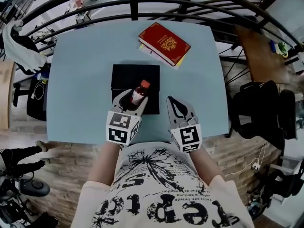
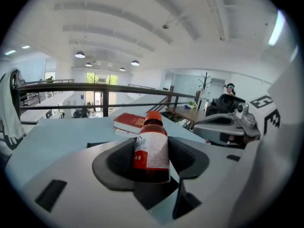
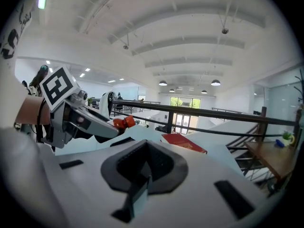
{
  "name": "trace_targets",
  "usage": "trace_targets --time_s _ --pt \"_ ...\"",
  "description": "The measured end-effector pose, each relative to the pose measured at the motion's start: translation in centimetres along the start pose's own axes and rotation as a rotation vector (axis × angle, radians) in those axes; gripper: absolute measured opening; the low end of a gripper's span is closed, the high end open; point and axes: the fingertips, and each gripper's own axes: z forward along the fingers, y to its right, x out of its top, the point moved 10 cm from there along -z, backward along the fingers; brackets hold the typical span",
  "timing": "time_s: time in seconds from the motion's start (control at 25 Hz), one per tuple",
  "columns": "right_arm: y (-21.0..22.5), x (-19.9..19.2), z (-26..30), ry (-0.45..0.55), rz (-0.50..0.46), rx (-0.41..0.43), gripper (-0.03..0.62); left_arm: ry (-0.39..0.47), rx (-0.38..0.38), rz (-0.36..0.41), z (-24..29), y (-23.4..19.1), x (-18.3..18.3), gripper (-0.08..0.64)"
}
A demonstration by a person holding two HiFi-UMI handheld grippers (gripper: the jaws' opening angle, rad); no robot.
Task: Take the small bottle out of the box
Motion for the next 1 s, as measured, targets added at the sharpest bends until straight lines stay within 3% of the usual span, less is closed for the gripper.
trace_targets --time_s 0.24,0.4,0.6,1.0 --pt "-0.3 3.0 0.1 0.121 0.001 0.024 0.009 0.305 0.041 0.045 -4.1 -0.2 3.0 0.233" --pt "-0.4 4.8 -0.1 0.178 -0.015 0.030 0.009 0.427 0.094 0.116 -6.0 -0.3 3.4 0.233" --pt "-0.5 6.0 -0.1 0.220 -0.030 0.025 0.009 0.463 0.125 0.141 -6.6 -0.6 3.1 0.233" --pt "-0.6 6.4 0.2 0.212 -0.044 0.010 0.008 0.477 0.126 0.149 -6.6 -0.6 3.4 0.233"
